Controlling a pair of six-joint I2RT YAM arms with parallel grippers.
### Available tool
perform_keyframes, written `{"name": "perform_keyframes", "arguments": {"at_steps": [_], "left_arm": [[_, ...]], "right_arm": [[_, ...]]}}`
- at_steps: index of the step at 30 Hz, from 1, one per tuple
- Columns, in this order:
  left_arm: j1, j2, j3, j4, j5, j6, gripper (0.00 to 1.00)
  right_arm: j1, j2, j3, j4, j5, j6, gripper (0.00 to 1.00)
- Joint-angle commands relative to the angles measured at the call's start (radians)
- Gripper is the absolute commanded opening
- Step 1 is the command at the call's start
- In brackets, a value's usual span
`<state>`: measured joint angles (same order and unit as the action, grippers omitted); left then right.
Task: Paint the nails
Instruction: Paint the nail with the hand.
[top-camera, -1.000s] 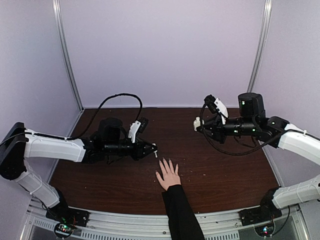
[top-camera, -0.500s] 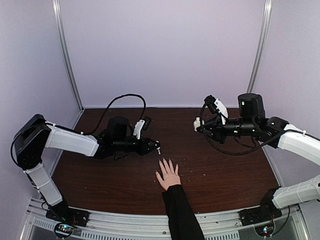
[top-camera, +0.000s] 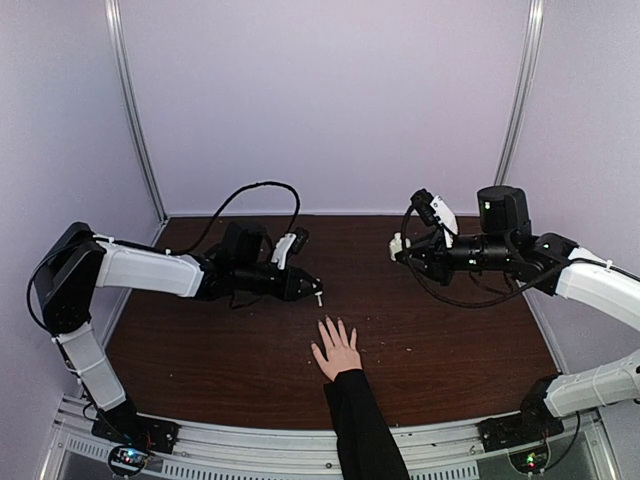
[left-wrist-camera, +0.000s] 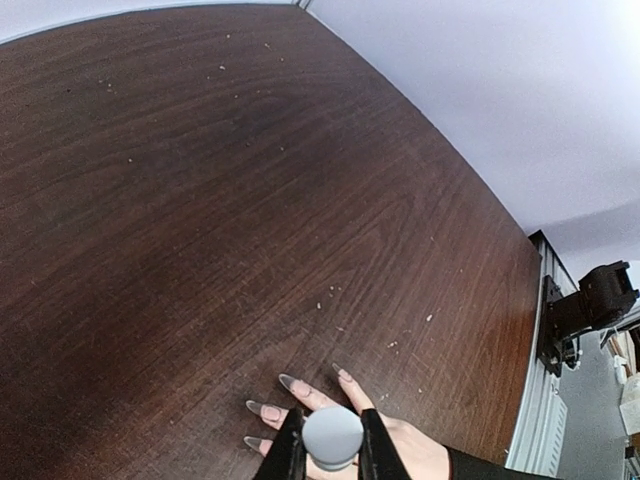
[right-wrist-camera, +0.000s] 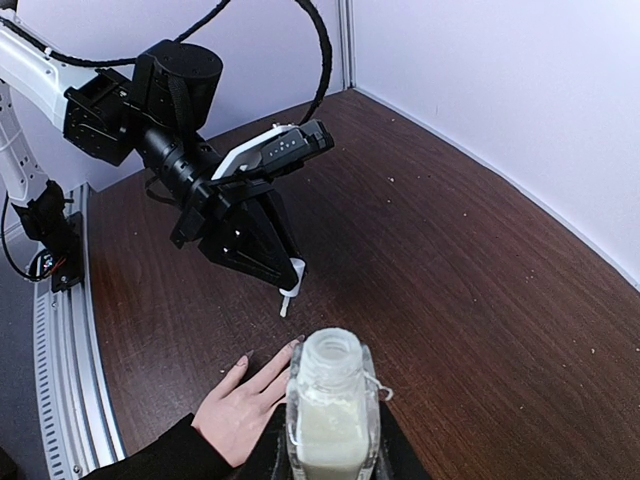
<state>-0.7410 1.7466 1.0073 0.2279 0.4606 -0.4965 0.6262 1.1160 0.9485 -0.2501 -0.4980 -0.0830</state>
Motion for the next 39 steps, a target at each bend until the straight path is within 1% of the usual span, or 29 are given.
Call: {"name": "perform_keyframes", "arguments": {"at_steps": [1, 12, 39], "left_arm": [[0.007, 0.027, 0.019, -0.03, 0.017, 0.014, 0.0], [0.006, 0.085, 0.049, -0.015, 0.037, 0.019, 0.0], [0.015, 0.149, 0.077, -0.02, 0.053, 0.027, 0.0]], "right_arm": [[-0.009, -0.008, -0.005, 0.029, 0.004, -0.003, 0.0], [-0.013, -0.016, -0.011, 0.031, 0.007, -0.004, 0.0], [-0.016, -0.001, -0.013, 0.032, 0.006, -0.006, 0.0]]}}
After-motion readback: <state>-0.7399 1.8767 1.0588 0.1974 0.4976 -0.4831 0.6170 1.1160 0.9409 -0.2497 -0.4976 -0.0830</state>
